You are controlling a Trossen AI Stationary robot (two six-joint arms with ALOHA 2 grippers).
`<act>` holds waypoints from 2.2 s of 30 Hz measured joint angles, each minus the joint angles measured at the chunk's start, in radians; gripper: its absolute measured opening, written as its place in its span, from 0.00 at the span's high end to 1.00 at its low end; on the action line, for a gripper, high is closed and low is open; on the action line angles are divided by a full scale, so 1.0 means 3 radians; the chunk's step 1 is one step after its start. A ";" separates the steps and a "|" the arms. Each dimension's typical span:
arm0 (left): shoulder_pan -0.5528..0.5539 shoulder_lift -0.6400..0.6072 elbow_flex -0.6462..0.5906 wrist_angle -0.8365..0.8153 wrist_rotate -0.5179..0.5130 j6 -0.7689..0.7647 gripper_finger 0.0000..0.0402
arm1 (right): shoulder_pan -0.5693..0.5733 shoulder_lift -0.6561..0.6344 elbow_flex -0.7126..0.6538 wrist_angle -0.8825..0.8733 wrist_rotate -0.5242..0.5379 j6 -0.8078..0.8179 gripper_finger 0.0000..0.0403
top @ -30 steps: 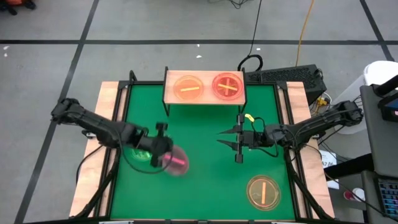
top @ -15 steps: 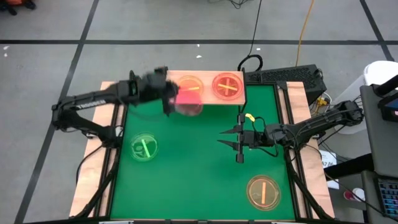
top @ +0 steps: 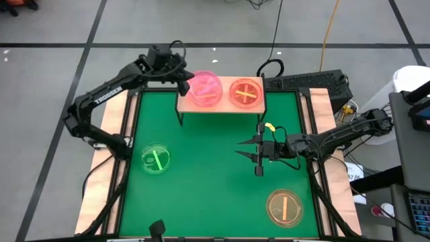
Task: Place and stack plates onto a shelf
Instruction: Stack the pink plate on top of the left orange plate on the shelf, then stack the orange plate on top of the pink plate on the shelf
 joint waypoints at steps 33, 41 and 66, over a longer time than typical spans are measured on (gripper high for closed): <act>-0.0004 0.0183 0.0000 -0.0175 -0.0152 -0.0004 0.93 | 0.0001 0.0000 0.0000 -0.0090 0.0072 0.0000 0.73; -0.0004 0.0183 0.0000 -0.0173 -0.0152 0.0036 0.93 | 0.0001 0.0000 0.0000 -0.0089 0.0072 0.0000 0.73; -0.0028 -0.0152 -0.0003 -0.0430 -0.0153 0.0186 0.73 | 0.0001 -0.0001 0.0000 -0.0338 0.0254 0.0081 0.73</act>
